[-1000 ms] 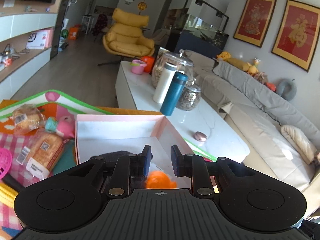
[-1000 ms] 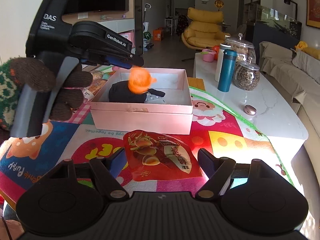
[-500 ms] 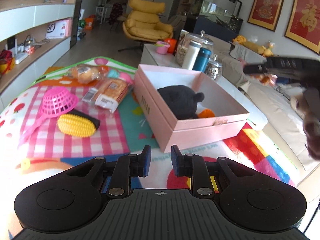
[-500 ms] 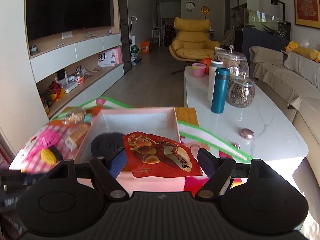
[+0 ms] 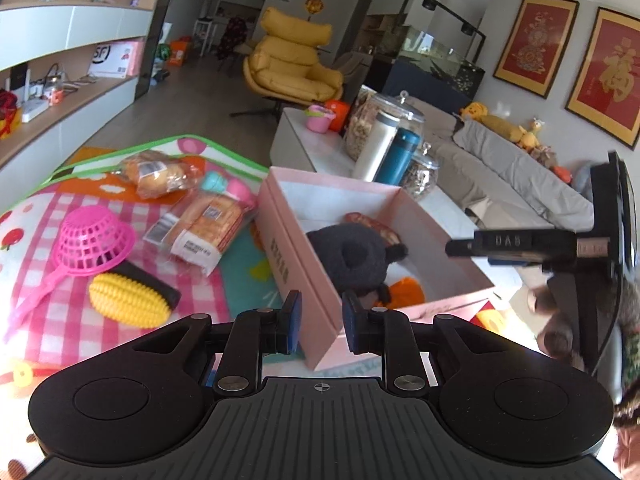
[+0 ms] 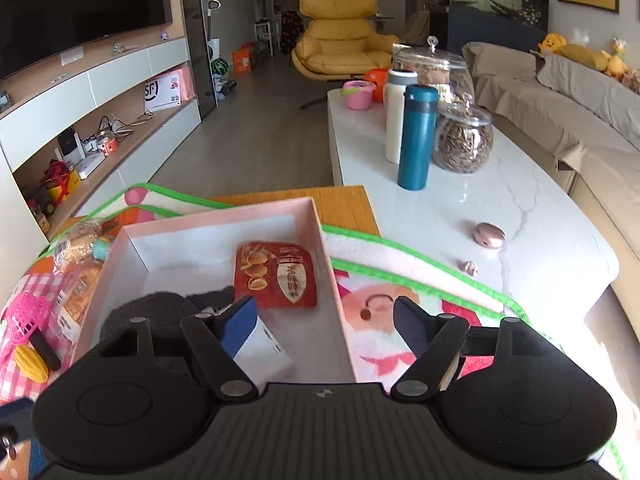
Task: Organize objects
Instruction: 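Drop the red snack bag into the pink box with the right tool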
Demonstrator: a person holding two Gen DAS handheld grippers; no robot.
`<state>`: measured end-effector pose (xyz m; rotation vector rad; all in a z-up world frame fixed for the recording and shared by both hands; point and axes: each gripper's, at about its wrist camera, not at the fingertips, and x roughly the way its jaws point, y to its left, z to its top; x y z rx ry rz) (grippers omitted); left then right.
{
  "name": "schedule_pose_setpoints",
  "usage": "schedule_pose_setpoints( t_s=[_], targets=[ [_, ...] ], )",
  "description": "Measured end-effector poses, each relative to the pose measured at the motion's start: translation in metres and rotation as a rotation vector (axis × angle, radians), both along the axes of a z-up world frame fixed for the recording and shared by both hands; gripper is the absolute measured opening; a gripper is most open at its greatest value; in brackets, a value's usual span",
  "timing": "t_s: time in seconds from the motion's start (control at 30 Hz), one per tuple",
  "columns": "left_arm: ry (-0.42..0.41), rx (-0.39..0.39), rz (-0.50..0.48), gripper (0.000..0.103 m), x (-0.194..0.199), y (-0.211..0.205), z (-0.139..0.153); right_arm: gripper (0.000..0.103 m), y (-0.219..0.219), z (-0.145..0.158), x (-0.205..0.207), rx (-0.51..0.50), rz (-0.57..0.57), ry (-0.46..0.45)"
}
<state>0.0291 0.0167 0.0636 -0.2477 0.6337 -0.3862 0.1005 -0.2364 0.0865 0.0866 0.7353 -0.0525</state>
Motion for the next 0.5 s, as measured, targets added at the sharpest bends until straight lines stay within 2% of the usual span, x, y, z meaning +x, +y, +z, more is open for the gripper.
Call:
schedule_pose_setpoints(
  t_s=[0.17, 0.23, 0.33, 0.5],
  targets=[
    [-0.003, 0.022, 0.0, 0.024, 0.007, 0.001, -0.009, 0.073, -0.019, -0.016, -0.026, 0.108, 0.003, 0.04],
    [0.004, 0.036, 0.006, 0.024, 0.005, 0.009, -0.015, 0.069, -0.014, -0.02, -0.032, 0.156, 0.033, 0.054],
    [-0.002, 0.082, 0.019, 0.024, 0.0, 0.026, -0.019, 0.07, 0.008, -0.021, -0.034, 0.118, 0.038, 0.043],
    [-0.044, 0.176, 0.088, 0.024, -0.01, 0.057, -0.019, 0.07, 0.027, -0.019, -0.028, 0.186, 0.105, 0.042]
  ],
)
